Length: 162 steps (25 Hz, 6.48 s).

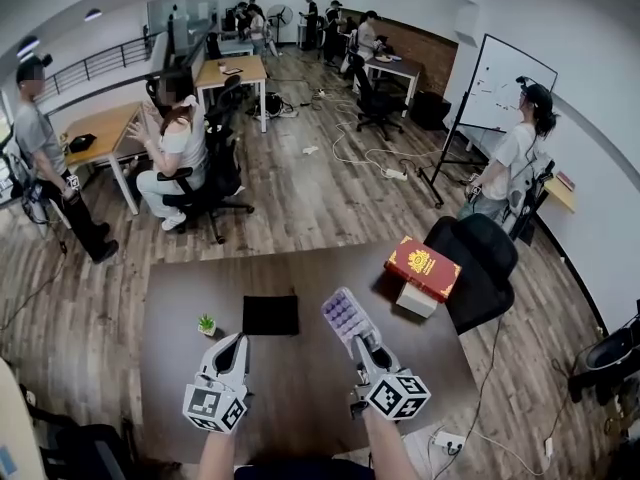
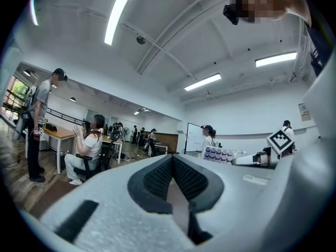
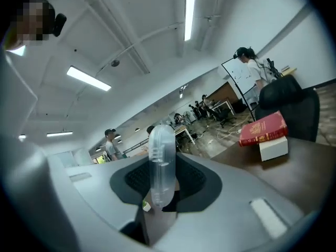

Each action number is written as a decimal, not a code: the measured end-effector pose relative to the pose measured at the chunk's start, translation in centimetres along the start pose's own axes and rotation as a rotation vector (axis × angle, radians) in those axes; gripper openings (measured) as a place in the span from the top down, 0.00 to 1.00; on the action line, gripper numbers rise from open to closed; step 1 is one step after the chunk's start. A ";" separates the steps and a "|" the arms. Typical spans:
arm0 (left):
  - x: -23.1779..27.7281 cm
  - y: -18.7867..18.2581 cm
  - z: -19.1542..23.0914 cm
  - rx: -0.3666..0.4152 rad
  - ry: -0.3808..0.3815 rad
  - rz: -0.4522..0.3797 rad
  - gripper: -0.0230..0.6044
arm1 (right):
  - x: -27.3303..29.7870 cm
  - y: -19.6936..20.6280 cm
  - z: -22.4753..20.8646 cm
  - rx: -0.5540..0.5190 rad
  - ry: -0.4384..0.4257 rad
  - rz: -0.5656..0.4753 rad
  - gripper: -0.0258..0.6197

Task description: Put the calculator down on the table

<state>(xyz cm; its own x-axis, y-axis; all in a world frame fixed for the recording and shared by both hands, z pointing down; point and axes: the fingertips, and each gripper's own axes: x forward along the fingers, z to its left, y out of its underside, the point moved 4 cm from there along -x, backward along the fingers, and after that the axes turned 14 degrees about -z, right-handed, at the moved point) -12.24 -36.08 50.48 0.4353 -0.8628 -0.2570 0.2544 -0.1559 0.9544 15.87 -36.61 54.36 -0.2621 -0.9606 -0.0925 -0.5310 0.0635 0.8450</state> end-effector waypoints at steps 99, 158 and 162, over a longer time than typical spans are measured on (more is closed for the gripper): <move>-1.7 1.0 3.2 0.004 -0.107 -0.006 0.97 | -1.2 27.3 -16.9 0.983 0.806 0.123 0.17; -0.7 2.1 -1.0 -0.041 0.002 -0.011 0.97 | -0.7 -5.4 -1.8 -0.528 -0.010 -0.050 0.25; -1.0 2.1 -1.1 -0.005 0.001 0.014 0.97 | -0.8 -4.5 -1.3 -0.558 -0.037 -0.012 0.25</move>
<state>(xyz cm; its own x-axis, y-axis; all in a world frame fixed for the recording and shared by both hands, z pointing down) -11.22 -35.00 52.63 0.4397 -0.8645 -0.2433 0.2521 -0.1412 0.9573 19.55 -36.53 51.32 -0.2925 -0.9495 -0.1135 -0.0299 -0.1095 0.9935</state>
